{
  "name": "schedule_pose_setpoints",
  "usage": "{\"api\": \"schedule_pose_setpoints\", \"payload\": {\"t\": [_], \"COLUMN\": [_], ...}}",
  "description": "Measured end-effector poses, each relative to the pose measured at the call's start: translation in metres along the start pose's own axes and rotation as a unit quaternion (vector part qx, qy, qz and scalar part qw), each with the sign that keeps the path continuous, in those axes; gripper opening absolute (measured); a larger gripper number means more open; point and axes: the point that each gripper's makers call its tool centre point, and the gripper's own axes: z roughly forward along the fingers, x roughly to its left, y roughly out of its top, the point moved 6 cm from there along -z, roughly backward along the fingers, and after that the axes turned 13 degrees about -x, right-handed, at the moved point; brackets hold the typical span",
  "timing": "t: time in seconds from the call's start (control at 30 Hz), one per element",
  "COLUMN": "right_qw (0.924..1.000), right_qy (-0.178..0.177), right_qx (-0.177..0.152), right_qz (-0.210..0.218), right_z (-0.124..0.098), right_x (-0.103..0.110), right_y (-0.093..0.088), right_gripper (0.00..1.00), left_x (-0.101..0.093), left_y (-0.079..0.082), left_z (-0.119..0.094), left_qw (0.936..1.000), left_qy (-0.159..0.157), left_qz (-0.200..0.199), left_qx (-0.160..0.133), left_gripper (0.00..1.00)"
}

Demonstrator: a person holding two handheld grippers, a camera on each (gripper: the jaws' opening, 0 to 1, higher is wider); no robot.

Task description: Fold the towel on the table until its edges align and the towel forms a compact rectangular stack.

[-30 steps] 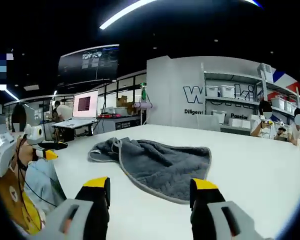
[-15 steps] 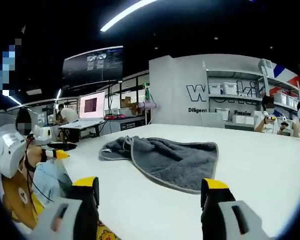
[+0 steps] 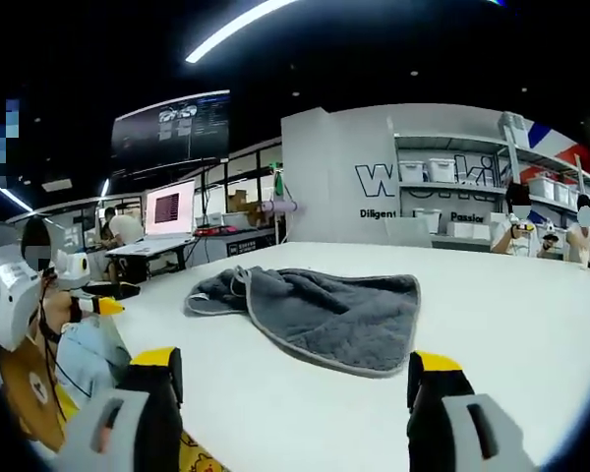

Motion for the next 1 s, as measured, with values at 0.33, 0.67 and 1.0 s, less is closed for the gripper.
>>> {"api": "schedule_pose_setpoints", "payload": {"t": [0.33,0.67,1.0], "right_qw": [0.9998,0.9992,0.998], "right_qy": [-0.007,-0.003,0.01], "right_qx": [0.014,0.028,0.04], "right_qz": [-0.013,-0.029,-0.047], "right_z": [0.006,0.014,0.014], "right_x": [-0.006,-0.009,-0.015], "right_y": [-0.002,-0.001,0.001], "right_gripper": [1.0,1.0,1.0], "left_x": [0.003,0.007,0.013], "left_y": [0.0,-0.002,-0.001], "left_z": [-0.002,0.0,0.006], "left_qw": [1.0,1.0,0.9997], "left_qy": [0.004,0.002,-0.009], "left_qz": [0.001,0.002,0.021], "left_qx": [0.0,0.005,0.013], "left_gripper": [0.95,0.95,0.95]}}
